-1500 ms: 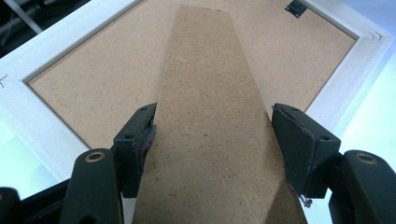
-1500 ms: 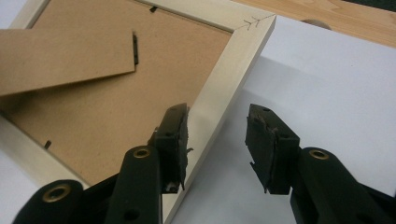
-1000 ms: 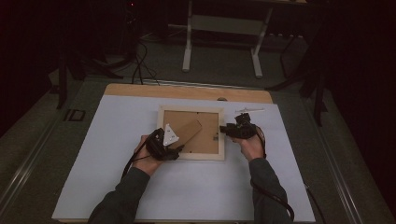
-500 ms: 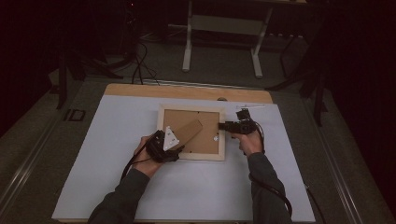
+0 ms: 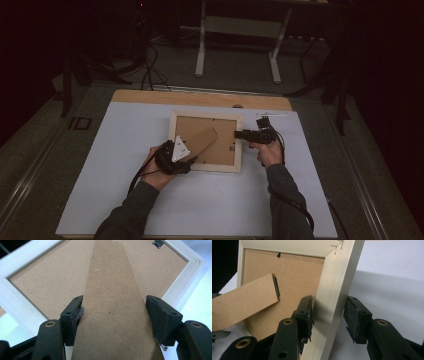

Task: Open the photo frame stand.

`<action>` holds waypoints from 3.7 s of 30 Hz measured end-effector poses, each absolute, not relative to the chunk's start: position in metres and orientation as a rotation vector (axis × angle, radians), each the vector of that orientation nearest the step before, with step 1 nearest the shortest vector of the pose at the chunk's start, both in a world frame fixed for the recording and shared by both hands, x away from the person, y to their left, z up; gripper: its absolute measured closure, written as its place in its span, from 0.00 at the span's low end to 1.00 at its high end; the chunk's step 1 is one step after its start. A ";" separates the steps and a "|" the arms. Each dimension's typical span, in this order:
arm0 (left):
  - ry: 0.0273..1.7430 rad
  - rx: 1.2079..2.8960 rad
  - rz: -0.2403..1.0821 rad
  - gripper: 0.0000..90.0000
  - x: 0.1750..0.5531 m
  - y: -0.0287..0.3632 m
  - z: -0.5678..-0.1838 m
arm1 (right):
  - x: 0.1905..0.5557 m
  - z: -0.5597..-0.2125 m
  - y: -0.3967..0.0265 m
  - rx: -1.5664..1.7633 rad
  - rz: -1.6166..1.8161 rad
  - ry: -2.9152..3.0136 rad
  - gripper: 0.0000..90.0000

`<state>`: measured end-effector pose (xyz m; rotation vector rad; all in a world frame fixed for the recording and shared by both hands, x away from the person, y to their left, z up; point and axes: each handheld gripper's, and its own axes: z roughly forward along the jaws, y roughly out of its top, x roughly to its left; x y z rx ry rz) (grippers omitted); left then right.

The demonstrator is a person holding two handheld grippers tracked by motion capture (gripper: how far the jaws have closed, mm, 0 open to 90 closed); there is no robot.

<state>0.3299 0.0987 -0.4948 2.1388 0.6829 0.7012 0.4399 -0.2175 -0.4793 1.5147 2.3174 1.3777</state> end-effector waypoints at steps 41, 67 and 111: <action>0.870 2.056 -0.024 0.53 0.370 0.118 -0.496 | 0.429 -0.474 -0.216 1.443 1.391 2.274 0.65; 0.787 2.131 0.062 0.71 0.365 0.108 -0.491 | 0.421 -0.463 -0.215 1.367 1.415 2.227 0.68; 0.832 2.137 0.163 0.87 0.379 0.106 -0.481 | 0.403 -0.439 -0.202 1.132 1.359 2.137 0.69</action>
